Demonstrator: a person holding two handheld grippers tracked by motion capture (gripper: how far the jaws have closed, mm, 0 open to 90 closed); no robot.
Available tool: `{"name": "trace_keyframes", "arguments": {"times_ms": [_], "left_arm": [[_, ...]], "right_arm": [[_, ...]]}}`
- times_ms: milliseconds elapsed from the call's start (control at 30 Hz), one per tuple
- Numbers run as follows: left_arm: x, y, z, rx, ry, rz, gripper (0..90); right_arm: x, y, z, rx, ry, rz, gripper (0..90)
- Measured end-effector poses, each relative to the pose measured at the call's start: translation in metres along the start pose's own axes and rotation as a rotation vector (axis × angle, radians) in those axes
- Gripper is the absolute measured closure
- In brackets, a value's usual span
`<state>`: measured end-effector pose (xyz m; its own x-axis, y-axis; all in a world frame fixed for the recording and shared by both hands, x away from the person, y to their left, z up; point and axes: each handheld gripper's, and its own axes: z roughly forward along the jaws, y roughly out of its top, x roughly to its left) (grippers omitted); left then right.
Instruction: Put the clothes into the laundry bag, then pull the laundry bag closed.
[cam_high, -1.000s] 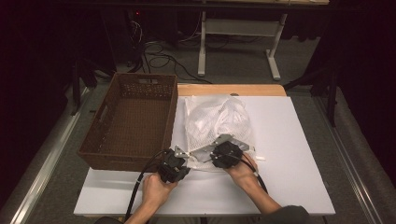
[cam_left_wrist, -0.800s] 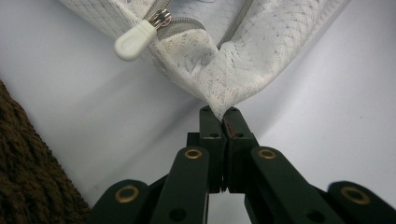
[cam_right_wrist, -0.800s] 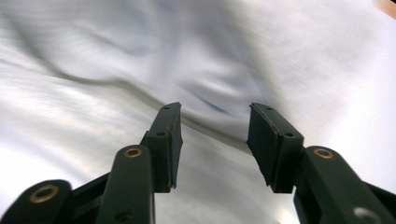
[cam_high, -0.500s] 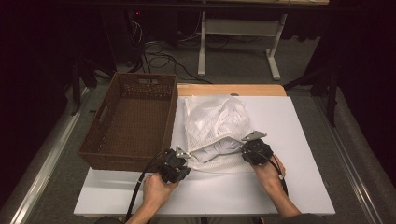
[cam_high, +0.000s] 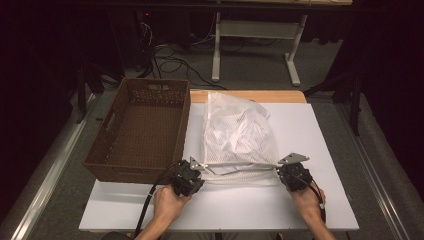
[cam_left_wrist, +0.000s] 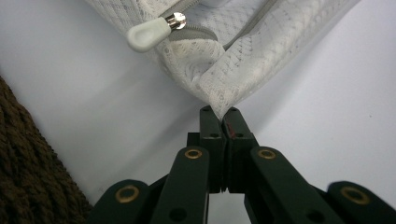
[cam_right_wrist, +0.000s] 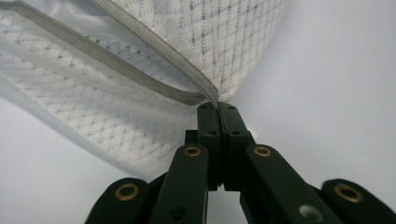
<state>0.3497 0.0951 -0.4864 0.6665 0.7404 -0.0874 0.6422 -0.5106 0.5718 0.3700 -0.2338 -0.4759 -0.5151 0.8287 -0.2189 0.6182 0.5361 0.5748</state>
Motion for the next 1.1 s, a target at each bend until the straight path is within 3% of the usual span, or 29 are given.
{"name": "trace_keyframes", "arguments": {"times_ms": [167,267,500,667,900,1100], "left_arm": [[0.0,0.0,-0.001,-0.002,-0.003,-0.001,84.8],[-0.001,0.001,-0.003,-0.006,-0.008,-0.006,81.1],[-0.004,0.009,-0.005,0.006,-0.006,-0.033,58.2],[-0.002,0.011,-0.005,0.014,0.0,-0.051,51.8],[-0.006,0.02,-0.009,0.009,0.004,-0.043,48.8],[-0.005,0.027,-0.01,0.007,-0.014,-0.066,45.3]], "right_arm": [[0.007,0.0,-0.001,-0.031,0.041,-0.001,88.9],[0.013,0.003,-0.001,-0.062,0.068,-0.006,77.6],[0.028,0.011,0.002,-0.107,0.125,-0.039,71.3],[0.031,0.016,0.01,-0.089,0.152,-0.052,70.3],[0.038,0.014,0.028,-0.017,0.178,-0.059,67.5],[0.033,0.011,0.03,-0.032,0.2,-0.009,62.7]]}}
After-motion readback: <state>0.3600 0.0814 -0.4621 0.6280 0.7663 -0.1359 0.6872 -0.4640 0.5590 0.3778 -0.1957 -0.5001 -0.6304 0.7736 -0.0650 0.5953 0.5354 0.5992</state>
